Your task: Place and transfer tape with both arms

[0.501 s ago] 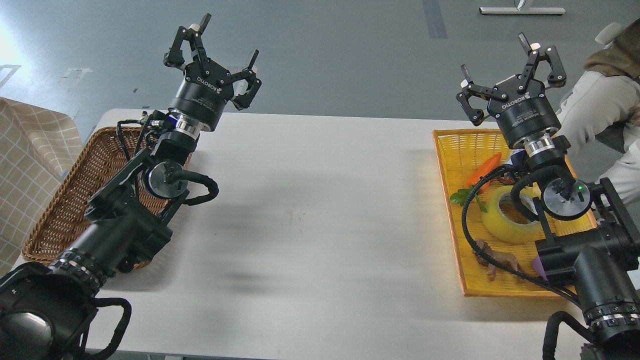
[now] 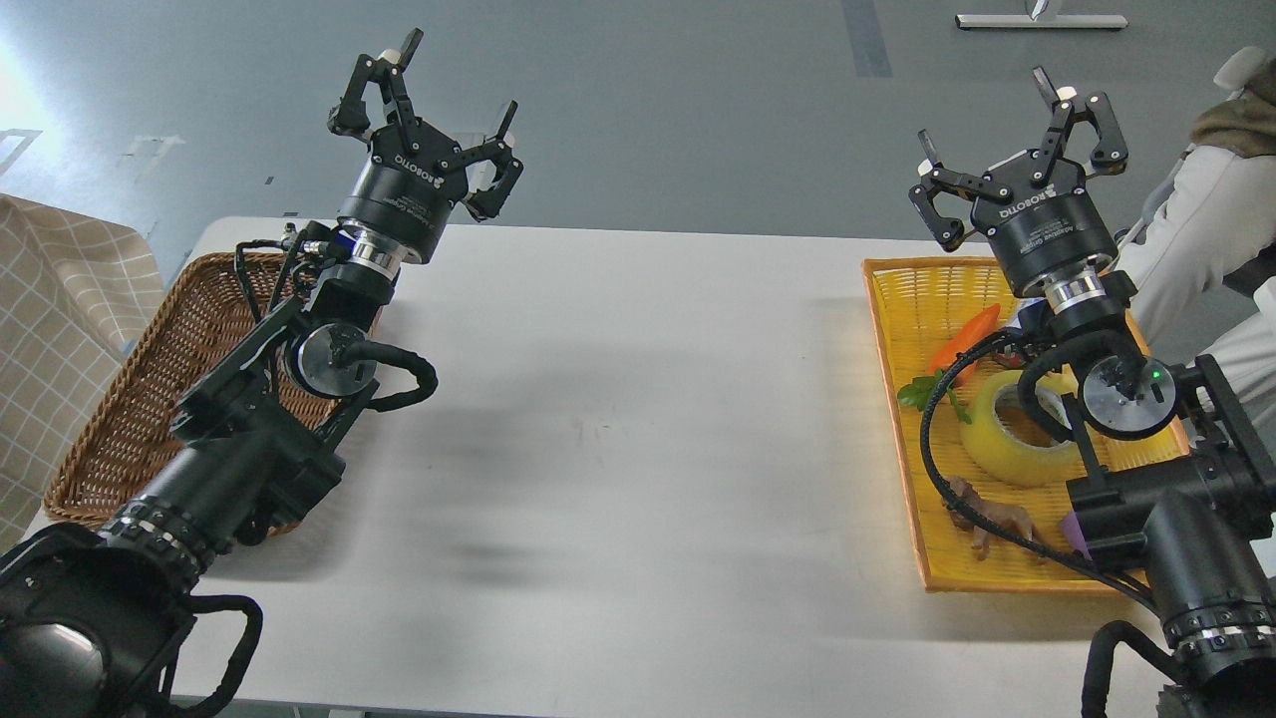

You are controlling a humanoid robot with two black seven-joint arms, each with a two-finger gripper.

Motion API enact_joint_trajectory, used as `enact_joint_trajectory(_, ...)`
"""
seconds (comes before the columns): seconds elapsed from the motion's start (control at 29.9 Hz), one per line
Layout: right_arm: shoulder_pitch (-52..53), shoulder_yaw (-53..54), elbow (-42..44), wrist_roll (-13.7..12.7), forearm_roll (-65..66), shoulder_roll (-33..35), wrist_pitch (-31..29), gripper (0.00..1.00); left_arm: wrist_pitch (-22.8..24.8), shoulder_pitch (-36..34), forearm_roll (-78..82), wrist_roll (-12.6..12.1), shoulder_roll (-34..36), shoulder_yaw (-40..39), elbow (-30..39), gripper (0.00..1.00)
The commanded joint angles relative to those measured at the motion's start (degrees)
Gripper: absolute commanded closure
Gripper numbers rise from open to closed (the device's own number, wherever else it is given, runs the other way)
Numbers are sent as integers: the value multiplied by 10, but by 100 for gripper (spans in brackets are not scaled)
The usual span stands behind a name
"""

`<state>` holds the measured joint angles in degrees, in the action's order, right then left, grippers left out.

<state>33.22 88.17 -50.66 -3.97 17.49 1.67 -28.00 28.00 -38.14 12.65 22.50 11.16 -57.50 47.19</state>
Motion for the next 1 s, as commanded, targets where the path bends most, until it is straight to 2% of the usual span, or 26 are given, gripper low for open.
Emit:
enact_joint_trajectory(0.0, 0, -1, -2, -1, 0, 0, 0, 0, 0, 0, 1, -2, -1, 3, 0, 2)
enact_joint_trajectory(0.97, -4, 0, -3, 0, -1, -2, 0, 0, 0, -1, 1, 1, 0, 3, 0, 2)
